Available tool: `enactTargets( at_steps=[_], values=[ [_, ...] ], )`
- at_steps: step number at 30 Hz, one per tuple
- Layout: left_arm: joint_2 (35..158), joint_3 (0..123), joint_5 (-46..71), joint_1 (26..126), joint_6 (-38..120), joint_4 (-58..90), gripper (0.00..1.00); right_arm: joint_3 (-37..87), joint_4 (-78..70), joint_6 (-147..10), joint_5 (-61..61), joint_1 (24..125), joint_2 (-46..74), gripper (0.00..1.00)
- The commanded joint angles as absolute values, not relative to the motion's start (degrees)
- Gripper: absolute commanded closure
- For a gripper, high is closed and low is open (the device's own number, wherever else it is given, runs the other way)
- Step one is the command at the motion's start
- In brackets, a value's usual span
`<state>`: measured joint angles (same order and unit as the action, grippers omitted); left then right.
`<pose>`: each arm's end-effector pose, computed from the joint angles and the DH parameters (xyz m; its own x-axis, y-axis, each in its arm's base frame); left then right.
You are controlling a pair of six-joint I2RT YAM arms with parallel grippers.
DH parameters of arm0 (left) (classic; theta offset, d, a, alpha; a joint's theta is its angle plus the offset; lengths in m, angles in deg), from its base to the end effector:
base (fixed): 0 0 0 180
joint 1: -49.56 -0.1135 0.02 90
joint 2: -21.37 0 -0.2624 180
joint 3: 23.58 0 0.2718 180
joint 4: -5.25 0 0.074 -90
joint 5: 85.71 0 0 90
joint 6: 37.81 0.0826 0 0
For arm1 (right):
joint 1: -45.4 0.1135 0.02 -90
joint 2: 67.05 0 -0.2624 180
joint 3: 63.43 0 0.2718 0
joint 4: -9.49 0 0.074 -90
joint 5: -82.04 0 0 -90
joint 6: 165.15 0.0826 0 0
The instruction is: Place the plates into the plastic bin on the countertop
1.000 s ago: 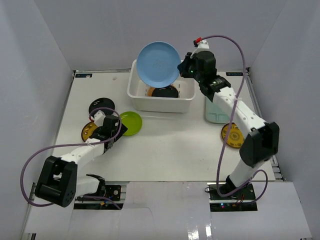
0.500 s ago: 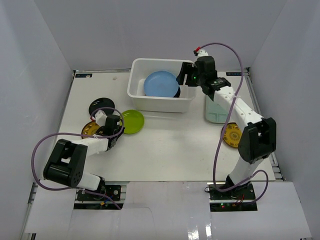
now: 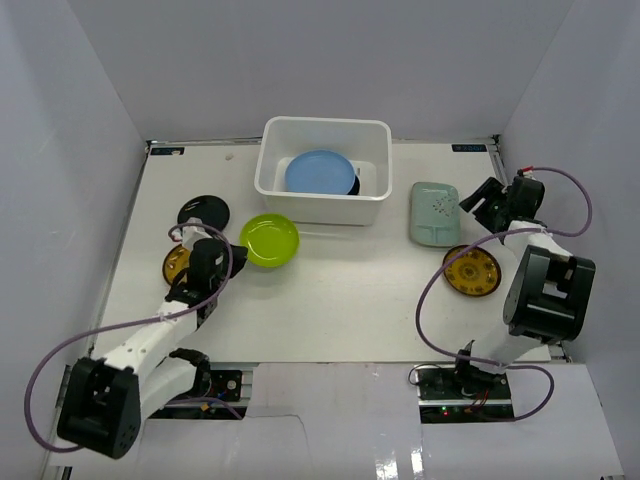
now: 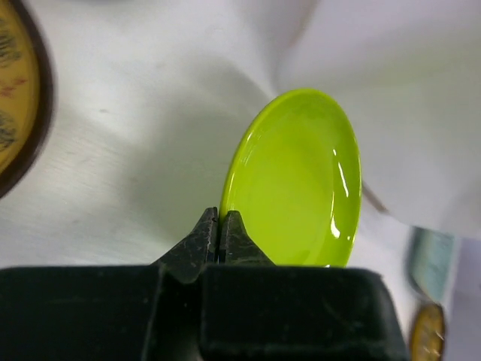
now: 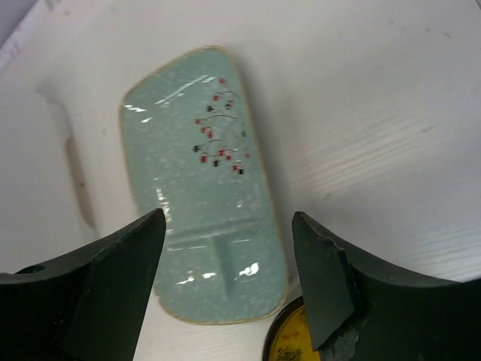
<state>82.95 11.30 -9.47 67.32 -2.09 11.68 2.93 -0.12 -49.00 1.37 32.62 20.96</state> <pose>0.2604 -0.0628 0.1379 -0.3904 -0.7030 -0.5945 -0.3604 0.7109 -0.6040 0.3896 -0.0746 0.1948 -0.4176 0.5407 -0.7302 0.2977 0.8408 0.4523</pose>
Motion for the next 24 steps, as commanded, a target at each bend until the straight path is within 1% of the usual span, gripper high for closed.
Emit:
enactTargets(
  at_steps=[1,3,4,5,7,8,9,11,12,13,14,15,16,17,18,19,20,21,23,24],
  values=[
    [71.75,12.81,-1.63,67.76,-0.29,16.74,1.0,3.55,7.55,-48.51,8.21,29.23,26.8,0.25],
    [65.27,15.0,1.2,67.93,0.5,19.92,1.0,3.99,8.69,-48.43,11.01,28.35,31.27,0.26],
    [63.49,15.97,4.08,68.02,0.33,21.51,1.0,4.17,9.48,-48.34,11.72,28.26,32.17,0.32],
    [61.99,18.68,6.2,68.02,0.16,22.22,1.0,3.56,11.14,-47.73,12.34,28.34,32.79,0.35],
    [60.83,22.81,7.19,68.11,0.94,23.01,1.0,1.98,13.96,-45.54,13.49,28.87,34.37,0.39],
    [61.96,28.4,7.01,68.11,1.64,23.54,1.0,2.06,14.49,-45.44,14.1,29.05,35.16,0.39],
    [63.63,31.42,6.84,68.2,2.61,23.98,1.0,2.23,14.32,-45.53,14.71,29.66,36.39,0.39],
    [70.39,37.05,7.01,68.11,4.37,23.99,1.0,2.59,14.06,-45.88,14.63,30.28,37.19,0.4],
    [72.93,42.21,7.01,68.2,4.72,23.9,1.0,2.59,14.05,-45.88,14.63,30.63,37.71,0.41],
    [78.53,44.69,6.84,68.2,5.34,23.46,1.0,2.67,14.05,-45.79,14.63,30.72,37.98,0.41],
    [81.54,47.07,5.97,68.2,6.73,23.28,1.0,2.76,14.32,-45.53,14.89,30.98,38.76,0.43],
    [84.62,51.88,5.7,68.2,7.1,23.28,1.0,3.02,14.32,-45.36,15.16,31.07,39.38,0.47],
    [90.91,54.45,5.69,68.2,7.62,23.46,1.0,3.29,14.32,-45.27,15.33,31.07,39.91,0.48],
    [94.11,57.09,5.87,68.2,9.02,23.63,1.0,3.73,14.32,-45.09,15.51,31.16,40.79,0.49],
    [97.27,59.46,5.96,68.2,9.21,23.81,1.0,3.9,14.58,-45.0,15.51,31.16,41.14,0.57],
    [100.35,64.36,6.22,68.2,9.12,24.94,1.0,4.08,14.76,-44.91,15.51,31.16,41.49,0.59],
    [106.39,67.02,6.39,68.2,9.38,25.73,1.0,4.26,15.02,-44.48,15.86,31.16,41.93,0.59],
    [109.14,71.48,6.83,68.11,10.08,26.61,1.0,4.34,15.63,-44.21,16.21,31.16,42.2,0.64],
    [116.42,75.64,7.62,68.2,9.65,27.93,1.0,4.35,16.16,-43.34,16.74,31.16,42.38,0.72],
    [118.64,77.83,8.06,68.2,10.26,29.33,1.0,4.35,16.69,-42.98,16.83,31.07,42.29,0.79]
  ],
)
